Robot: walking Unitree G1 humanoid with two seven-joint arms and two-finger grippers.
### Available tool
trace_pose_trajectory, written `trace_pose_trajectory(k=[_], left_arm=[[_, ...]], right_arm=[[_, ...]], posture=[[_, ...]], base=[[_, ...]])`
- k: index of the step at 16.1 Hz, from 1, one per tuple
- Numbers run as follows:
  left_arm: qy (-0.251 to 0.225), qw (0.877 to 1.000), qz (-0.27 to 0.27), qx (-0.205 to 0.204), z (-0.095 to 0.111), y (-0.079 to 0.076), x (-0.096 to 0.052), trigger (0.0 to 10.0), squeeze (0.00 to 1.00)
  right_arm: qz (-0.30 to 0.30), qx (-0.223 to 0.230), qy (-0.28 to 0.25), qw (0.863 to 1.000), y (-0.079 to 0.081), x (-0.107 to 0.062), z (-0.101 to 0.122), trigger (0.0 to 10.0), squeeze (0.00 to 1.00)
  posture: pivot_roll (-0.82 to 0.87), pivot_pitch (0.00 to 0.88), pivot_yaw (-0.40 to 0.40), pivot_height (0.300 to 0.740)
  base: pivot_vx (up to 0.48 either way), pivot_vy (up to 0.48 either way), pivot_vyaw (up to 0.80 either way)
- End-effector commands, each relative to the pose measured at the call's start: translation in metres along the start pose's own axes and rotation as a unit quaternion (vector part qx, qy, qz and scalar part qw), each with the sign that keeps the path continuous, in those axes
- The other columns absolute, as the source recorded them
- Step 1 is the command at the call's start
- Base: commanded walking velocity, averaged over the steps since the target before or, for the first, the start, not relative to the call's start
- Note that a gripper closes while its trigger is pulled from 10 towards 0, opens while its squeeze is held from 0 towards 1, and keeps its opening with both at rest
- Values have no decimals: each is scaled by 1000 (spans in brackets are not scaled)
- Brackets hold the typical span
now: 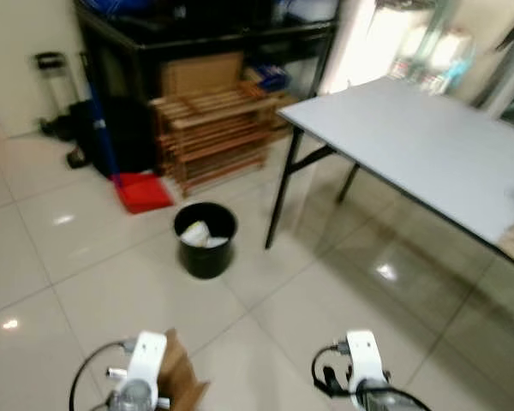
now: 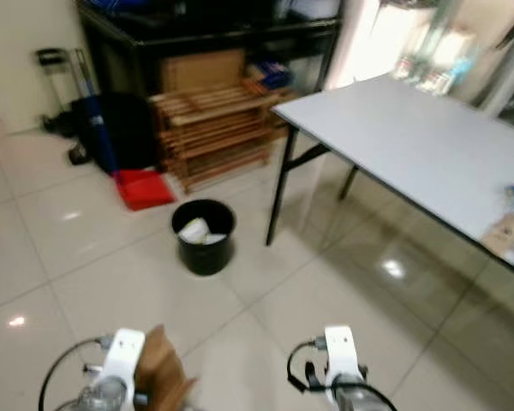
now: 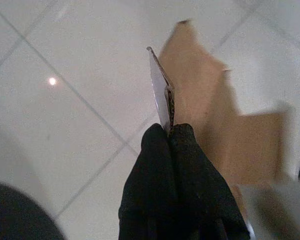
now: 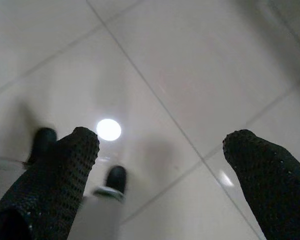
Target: Picking trash to rubbish bin
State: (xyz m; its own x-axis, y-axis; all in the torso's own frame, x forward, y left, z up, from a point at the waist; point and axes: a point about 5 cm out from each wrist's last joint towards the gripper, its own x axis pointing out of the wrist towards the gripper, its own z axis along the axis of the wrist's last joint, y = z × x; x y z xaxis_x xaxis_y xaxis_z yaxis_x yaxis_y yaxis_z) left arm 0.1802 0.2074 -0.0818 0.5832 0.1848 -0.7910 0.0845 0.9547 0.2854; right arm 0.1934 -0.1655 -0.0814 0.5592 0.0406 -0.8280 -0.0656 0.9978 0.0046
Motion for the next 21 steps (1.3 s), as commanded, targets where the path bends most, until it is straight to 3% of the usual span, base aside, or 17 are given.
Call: trace_pose_trajectory(k=[1, 5, 9, 13, 21], left_arm=[[-4, 1000, 2, 5, 5, -3, 1, 10000, 0], [6, 1000, 27, -1, 6, 4, 2, 10000, 0], [9, 999, 31, -9, 7, 6, 2, 10000, 0], [18, 999, 29, -14, 4, 5, 2, 10000, 0], [22, 999, 27, -12, 3, 6, 2, 10000, 0]], right_arm=[[-4, 7, 5, 1000, -5, -1, -4, 10000, 0], [2, 1, 0, 1000, -3, 0, 0, 10000, 0], [1, 12, -2, 1000, -3, 0, 0, 10000, 0], [8, 34, -15, 999, -2, 0, 5, 10000, 0], [13, 30, -13, 999, 1, 0, 4, 10000, 0]], posture=[[-15, 0, -120, 740], [-13, 26, -125, 740], [-12, 38, -124, 740], [-15, 46, -123, 740], [-15, 56, -118, 740]], base=[[0, 0, 0], [200, 0, 0], [459, 0, 683], [462, 0, 0], [465, 0, 0]])
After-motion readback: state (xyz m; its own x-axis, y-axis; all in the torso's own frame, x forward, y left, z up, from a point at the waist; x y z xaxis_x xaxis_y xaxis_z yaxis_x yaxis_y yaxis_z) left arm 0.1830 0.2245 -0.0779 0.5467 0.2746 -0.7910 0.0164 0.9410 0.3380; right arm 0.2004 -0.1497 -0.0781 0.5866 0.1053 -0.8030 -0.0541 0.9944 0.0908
